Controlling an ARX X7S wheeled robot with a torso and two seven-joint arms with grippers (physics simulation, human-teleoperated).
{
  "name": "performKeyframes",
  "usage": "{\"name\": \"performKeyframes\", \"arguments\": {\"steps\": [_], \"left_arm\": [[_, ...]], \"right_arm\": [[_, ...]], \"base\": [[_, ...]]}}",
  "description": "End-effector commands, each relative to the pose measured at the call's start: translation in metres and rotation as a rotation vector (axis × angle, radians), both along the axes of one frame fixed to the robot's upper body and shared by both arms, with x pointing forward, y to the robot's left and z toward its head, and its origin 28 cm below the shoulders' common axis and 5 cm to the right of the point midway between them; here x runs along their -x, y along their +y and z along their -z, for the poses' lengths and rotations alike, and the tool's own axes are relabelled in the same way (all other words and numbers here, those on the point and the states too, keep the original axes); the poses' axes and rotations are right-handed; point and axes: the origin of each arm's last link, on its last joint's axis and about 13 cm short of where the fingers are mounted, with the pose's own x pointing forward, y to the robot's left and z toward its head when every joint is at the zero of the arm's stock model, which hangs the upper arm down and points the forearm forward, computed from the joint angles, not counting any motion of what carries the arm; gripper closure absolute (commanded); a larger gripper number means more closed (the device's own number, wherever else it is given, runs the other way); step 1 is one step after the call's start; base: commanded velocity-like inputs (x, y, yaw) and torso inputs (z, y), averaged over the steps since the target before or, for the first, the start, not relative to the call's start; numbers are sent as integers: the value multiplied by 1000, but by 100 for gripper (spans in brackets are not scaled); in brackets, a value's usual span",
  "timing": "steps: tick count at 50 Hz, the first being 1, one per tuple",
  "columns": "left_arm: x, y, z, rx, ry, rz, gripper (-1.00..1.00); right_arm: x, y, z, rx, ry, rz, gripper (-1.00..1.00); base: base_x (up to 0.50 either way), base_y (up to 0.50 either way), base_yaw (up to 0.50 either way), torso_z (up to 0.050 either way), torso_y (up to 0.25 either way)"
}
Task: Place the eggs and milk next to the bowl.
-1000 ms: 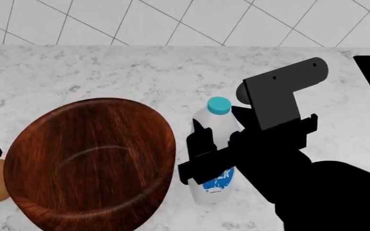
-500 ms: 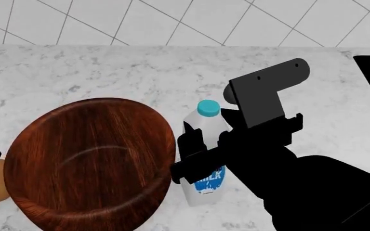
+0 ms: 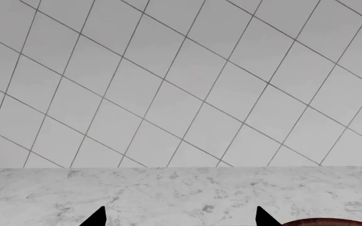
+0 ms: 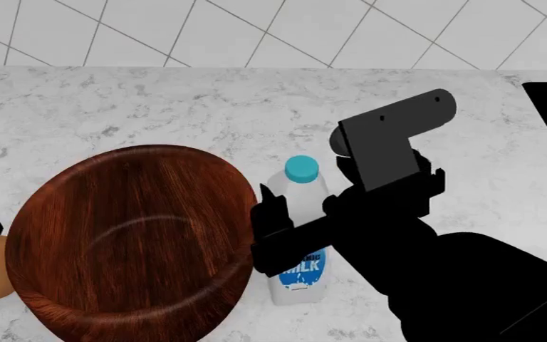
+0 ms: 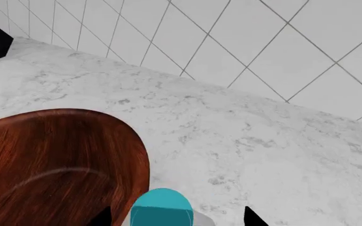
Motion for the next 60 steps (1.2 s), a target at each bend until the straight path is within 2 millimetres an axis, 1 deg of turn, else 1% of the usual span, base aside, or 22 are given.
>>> {"name": "performKeyframes", "arguments": {"steps": [1, 10, 19, 30, 40, 47, 60], "left_arm": [[3, -4, 8, 11, -2, 3, -100], [3, -4, 8, 10, -3, 3, -100], [2, -3, 8, 11, -7, 3, -100], [3, -3, 5, 11, -12, 1, -100], [6, -3, 3, 12, -15, -2, -100], [9, -2, 0, 8, -15, -8, -100], [21, 1, -4, 50, 20, -40, -100]], "right_arm": [[0, 5, 10, -13, -4, 7, -100], [2, 5, 5, -19, -12, 4, -100], [7, 7, -15, -14, -61, -12, -100], [14, 7, -31, -29, -107, -15, -100], [23, 0, -46, -45, -161, 24, -100], [34, -9, -53, -111, -231, 97, -100], [77, -31, -56, -286, -407, 308, -100]], "base": [[0, 0, 0, 0, 0], [0, 0, 0, 0, 0], [0, 0, 0, 0, 0], [0, 0, 0, 0, 0], [0, 0, 0, 0, 0], [0, 0, 0, 0, 0], [0, 0, 0, 0, 0]]}}
